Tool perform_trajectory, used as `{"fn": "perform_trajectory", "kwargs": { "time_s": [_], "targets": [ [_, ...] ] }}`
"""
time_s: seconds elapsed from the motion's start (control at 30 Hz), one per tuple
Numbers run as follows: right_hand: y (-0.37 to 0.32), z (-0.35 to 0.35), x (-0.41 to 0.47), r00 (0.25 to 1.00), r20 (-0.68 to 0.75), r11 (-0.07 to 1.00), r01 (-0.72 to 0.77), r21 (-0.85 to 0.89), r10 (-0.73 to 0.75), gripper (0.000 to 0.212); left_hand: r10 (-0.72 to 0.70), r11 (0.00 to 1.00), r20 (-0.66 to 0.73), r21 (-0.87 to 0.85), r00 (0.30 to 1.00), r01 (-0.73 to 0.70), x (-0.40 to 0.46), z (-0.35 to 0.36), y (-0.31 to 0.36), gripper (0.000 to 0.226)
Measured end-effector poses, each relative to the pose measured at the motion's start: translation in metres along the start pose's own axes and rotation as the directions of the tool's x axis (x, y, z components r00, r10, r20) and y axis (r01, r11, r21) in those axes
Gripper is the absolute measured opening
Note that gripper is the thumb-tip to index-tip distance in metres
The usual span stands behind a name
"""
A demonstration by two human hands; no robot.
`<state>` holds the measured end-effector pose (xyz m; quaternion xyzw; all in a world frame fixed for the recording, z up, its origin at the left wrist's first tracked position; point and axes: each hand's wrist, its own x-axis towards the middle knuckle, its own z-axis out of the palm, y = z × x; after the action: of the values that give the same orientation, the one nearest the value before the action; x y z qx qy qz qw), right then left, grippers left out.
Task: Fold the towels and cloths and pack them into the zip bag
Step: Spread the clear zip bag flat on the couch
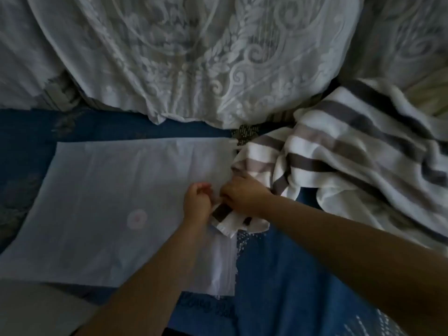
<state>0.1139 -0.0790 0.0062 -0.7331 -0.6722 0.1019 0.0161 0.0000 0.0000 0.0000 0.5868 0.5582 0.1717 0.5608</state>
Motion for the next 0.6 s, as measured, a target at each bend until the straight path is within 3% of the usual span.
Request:
{"fn": "perform_trajectory", "kwargs": {
  "time_s": [0.07,0.13,0.17,0.23,0.3,0.37,0.43,0.5,0.6],
  "targets": [
    [0.004,0.004,-0.005,0.996,0.085,0.998,0.013,-0.065,-0.007,0.031,0.064,0.995,-0.076,0.082,0.995,-0.058,0.006,0.003,-0.006,0.028],
    [0.008,0.003,-0.018,0.983,0.185,0.977,0.049,-0.205,-0.011,0.026,0.172,0.939,-0.022,0.306,0.985,-0.157,0.006,0.006,-0.007,0.018],
    [0.008,0.003,-0.026,0.971,0.237,0.957,0.047,-0.287,0.024,0.025,0.223,0.870,0.047,0.440,0.974,-0.220,0.001,0.009,-0.007,0.015],
    [0.005,0.009,-0.052,0.963,0.211,0.926,-0.083,-0.367,0.170,0.025,0.247,0.654,0.154,0.702,0.957,-0.282,-0.020,0.011,-0.014,0.039],
    [0.009,0.008,-0.068,0.920,0.177,0.912,-0.292,-0.287,0.350,0.034,0.290,0.416,0.193,0.857,0.937,-0.305,-0.033,0.016,-0.020,0.058],
    [0.001,0.011,-0.094,0.849,0.135,0.859,-0.498,-0.121,0.511,0.039,0.367,0.320,0.227,0.880,0.902,-0.352,-0.055,0.011,-0.031,0.054],
    [-0.013,0.014,-0.119,0.793,0.108,0.795,-0.606,0.026,0.600,0.039,0.379,0.263,0.257,0.891,0.889,-0.369,-0.075,0.001,-0.037,0.042],
    [-0.030,0.017,-0.138,0.788,0.098,0.786,-0.615,0.061,0.608,0.038,0.340,0.217,0.278,0.906,0.898,-0.363,-0.094,-0.008,-0.039,0.030],
    [-0.057,0.018,-0.155,0.787,0.037,0.768,-0.611,0.195,0.616,0.033,0.309,0.290,0.253,0.893,0.917,-0.344,-0.118,-0.022,-0.037,0.027]
  ]
}}
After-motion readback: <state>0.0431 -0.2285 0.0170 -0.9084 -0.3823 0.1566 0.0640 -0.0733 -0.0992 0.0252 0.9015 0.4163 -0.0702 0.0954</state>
